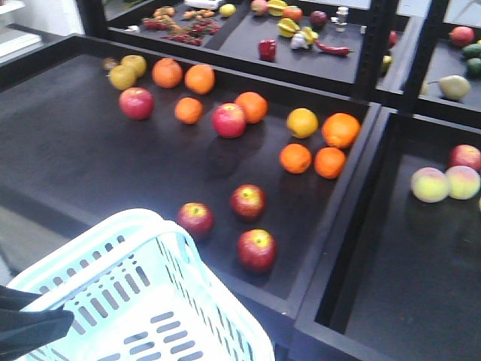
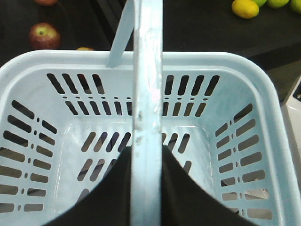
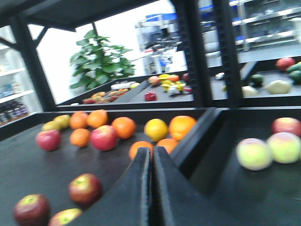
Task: Pick three apples into basket with both arms
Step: 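Back the base away from the fruit table holding the basket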
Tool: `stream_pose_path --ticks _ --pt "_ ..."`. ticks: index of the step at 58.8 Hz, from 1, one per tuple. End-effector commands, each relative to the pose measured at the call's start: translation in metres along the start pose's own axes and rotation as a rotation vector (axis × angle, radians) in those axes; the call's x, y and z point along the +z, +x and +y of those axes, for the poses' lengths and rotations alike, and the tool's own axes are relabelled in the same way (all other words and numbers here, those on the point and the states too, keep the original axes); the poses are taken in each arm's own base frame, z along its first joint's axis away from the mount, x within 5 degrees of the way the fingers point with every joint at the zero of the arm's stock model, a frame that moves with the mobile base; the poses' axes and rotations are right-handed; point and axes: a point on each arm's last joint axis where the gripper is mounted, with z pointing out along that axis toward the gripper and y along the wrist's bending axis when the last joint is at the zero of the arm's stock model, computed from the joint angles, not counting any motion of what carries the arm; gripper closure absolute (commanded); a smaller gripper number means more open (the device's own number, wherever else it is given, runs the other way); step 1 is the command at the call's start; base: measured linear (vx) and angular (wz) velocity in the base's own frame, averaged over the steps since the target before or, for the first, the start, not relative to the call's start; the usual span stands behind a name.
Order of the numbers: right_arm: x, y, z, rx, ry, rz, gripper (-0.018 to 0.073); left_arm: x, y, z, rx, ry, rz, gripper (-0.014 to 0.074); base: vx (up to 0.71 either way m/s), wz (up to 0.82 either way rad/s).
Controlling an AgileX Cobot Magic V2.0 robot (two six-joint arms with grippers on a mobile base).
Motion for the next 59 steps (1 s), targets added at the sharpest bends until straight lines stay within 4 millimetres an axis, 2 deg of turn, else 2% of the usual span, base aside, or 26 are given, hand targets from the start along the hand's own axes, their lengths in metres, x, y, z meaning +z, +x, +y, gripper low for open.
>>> stream_pose_path --ticks 1,59 --pt "-0.0008 -0.0036 0.0005 -0.014 -0.009 -0.074 0.0565 -0.0069 -0.014 -0.0025 -0.023 0.0 -0.117 0.0602 -0.11 0.42" --pt "-0.0008 -0.0036 0.0005 -0.014 -0.009 -0.074 0.0565 -0.0069 -0.014 -0.0025 -0.023 0.0 -0.117 0.0602 -0.13 0.52"
